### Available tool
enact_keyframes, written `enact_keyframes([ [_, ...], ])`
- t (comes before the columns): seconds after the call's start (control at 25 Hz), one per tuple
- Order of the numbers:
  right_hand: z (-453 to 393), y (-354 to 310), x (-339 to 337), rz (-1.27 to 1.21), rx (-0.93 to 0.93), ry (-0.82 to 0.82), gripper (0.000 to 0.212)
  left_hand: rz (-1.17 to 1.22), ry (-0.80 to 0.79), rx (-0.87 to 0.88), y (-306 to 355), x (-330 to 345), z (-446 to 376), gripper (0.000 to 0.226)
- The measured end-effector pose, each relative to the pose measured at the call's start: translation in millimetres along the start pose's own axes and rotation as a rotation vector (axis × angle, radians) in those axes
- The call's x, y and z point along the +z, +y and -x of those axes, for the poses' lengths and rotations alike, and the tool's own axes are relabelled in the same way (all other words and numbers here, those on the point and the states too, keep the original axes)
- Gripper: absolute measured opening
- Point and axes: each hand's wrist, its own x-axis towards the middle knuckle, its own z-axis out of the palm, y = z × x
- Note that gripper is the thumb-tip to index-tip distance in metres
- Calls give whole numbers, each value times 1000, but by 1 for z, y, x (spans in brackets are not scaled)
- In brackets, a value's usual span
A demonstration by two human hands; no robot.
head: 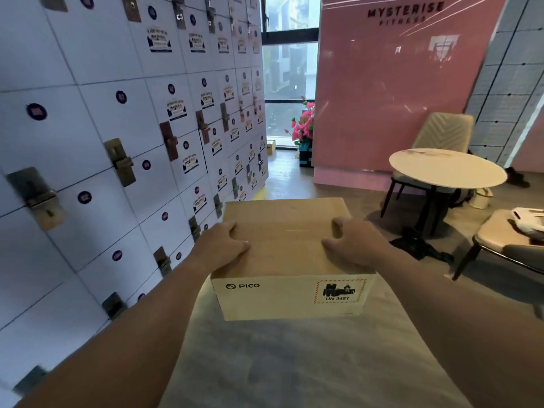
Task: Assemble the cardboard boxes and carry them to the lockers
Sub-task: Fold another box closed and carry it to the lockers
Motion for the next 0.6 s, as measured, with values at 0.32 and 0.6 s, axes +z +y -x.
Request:
enact_keyframes([
  [0.32, -286, -8, 17, -37, 67, -8, 31, 53, -43, 45, -26, -20, -298, 63],
  [0.6, -522, 36, 27, -64, 118, -2, 40, 32, -75, 61, -15, 5, -548, 64],
])
